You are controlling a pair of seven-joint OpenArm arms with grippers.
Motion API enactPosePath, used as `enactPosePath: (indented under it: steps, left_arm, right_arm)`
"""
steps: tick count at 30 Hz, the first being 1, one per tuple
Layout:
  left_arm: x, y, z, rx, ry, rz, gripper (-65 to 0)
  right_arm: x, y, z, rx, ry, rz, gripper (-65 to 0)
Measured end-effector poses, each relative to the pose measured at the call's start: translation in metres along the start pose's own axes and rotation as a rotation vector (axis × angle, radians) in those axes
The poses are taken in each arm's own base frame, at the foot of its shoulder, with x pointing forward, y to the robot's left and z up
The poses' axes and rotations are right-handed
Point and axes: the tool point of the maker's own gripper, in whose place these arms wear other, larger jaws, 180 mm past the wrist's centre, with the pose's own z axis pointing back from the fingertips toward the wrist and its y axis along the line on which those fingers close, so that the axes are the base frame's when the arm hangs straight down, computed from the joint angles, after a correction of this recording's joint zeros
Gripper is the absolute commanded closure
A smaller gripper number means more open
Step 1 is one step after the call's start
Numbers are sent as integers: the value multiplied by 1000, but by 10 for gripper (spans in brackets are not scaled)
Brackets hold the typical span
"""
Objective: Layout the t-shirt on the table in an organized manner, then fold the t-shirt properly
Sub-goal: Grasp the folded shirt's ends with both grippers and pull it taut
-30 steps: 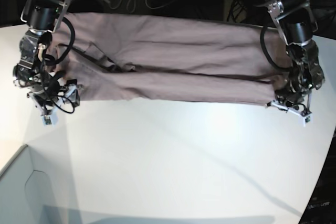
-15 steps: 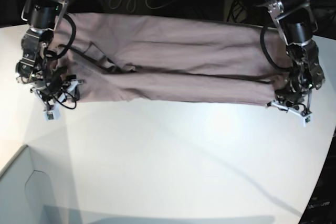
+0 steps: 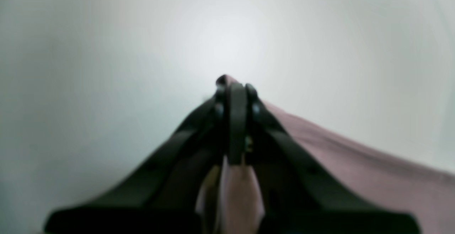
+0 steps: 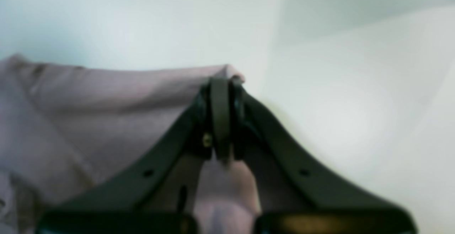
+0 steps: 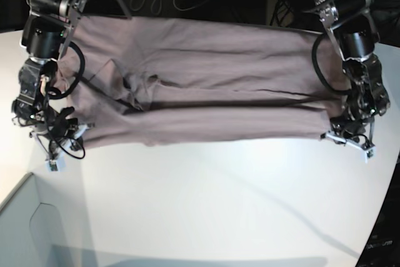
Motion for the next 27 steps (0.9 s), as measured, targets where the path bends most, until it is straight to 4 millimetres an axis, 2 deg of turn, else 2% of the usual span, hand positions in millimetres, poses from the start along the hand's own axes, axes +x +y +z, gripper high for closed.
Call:
enactPosePath:
  steps: [3,5,12,15,17,21,23,27]
  left_arm:
    - [13,-3,2,-7,-33,-5,0]
    - [14,-4,2,-9,-34,-7,0]
    - [21,-8,1,-17,-49,-6,0]
    - [20,-8,1,-16,-46,-7,0]
    - [20,-8,1,-18,-48,-6,0]
    - [20,-9,1,-19,-47,-6,0]
    - [20,-9,1,-19,-47,-6,0]
    - [21,-8,1,-17,-48,-8,0]
  right_arm:
    - [11,1,-1,2,-19,0,0]
    - [16,2,-2,4,-24,0,0]
    - [62,10,-5,18,-112,-2,0]
    - [68,8,-4,15,-118,1,0]
    - [73,7,-2,9,-135,7,0]
    - [101,15,11,5,-287,21,0]
    - [96,17,14,4,-303,25,0]
    - [58,18,12,2,-240,20,0]
